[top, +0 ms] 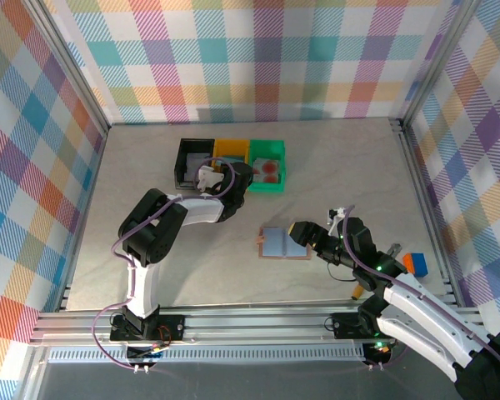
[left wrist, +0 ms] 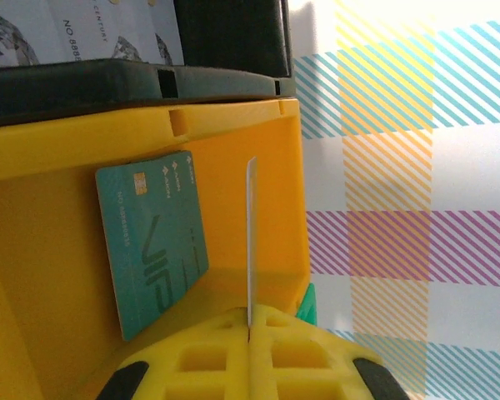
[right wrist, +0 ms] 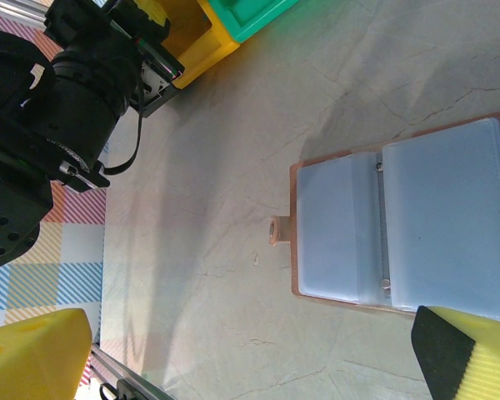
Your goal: Take the credit cards out of the card holder
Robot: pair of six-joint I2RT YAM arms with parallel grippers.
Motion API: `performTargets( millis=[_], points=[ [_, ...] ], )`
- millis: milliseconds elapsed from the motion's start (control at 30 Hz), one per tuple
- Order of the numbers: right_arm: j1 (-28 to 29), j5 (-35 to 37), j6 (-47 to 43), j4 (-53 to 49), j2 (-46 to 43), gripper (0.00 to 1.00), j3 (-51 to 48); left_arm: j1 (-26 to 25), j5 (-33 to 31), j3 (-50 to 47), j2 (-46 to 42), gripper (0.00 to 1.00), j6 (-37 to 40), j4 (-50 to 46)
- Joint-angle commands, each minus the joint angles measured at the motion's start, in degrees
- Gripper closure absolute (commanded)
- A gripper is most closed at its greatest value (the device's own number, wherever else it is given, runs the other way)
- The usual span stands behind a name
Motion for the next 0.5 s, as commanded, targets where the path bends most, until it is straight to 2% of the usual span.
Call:
performTargets(
  millis=[0,467],
  points=[
    [-0.3,-0.1,-1.6,0.1,-0.2,0.01,-0.6,0.2,-0.3,1.6,1.4,1.00,-2.2,-1.9],
    [-0.4,-0.3,-1.5,0.5,-0.3,0.01,-0.9,0.1,0.9,4.4,2.9,1.00,-5.0,-8.8]
  ],
)
